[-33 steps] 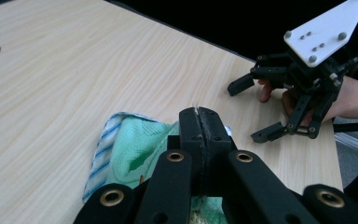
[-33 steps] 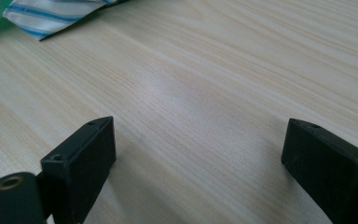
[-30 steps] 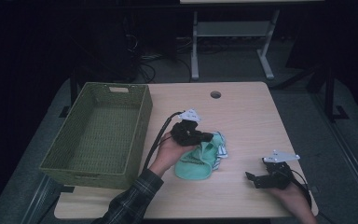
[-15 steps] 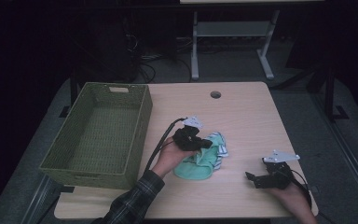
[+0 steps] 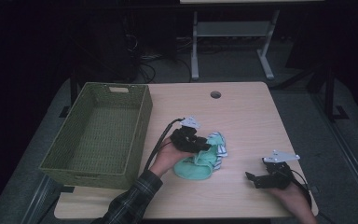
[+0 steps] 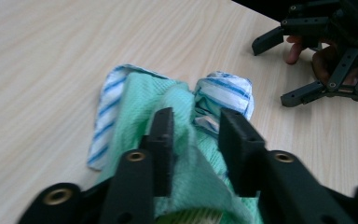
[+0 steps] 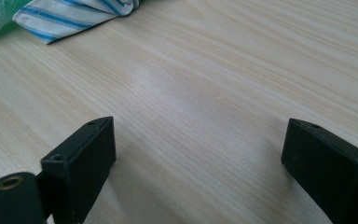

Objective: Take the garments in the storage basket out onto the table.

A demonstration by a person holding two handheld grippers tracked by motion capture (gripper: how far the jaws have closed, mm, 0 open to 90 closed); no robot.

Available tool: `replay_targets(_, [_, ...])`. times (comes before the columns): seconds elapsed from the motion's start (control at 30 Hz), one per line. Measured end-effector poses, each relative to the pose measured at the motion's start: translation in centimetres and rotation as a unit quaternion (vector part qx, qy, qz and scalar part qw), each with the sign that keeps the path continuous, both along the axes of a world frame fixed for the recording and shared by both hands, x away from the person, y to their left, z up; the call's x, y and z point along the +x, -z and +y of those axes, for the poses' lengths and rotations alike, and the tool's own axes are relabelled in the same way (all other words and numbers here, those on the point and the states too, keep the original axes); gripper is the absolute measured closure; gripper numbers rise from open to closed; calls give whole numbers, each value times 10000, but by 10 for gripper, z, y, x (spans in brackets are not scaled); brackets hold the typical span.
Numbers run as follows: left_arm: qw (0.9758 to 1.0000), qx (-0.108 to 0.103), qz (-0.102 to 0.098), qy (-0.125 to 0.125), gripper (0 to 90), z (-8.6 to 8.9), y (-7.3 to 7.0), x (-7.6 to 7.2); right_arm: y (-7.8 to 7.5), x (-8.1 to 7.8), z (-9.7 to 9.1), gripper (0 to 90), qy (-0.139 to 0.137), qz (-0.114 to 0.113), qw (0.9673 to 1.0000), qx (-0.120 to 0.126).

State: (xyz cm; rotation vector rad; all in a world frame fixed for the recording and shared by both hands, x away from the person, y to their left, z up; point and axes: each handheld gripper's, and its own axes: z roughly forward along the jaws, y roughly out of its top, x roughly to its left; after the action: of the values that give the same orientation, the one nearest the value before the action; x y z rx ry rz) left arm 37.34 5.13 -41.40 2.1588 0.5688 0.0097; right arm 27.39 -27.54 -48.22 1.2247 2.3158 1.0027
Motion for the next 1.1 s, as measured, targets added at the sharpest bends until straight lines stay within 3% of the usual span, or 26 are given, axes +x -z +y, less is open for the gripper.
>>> replay_targets(0.23, [9999,30,-132,-66,594,19,-9,-9,0,0,0,95,-3,-3,10000,-2])
replay_targets(0.43, [9997,27,-182,-179,687,36,-12,-21,0,0,0,95,9,19,10000,4])
replay_targets(0.67, [9996,241,-90,-127,892,47,-5,-33,0,0,0,96,-1,-2,10000,-3])
replay_targets(1.1, [9976,656,90,-209,895,54,22,-52,0,0,0,97,-7,-4,10000,-6])
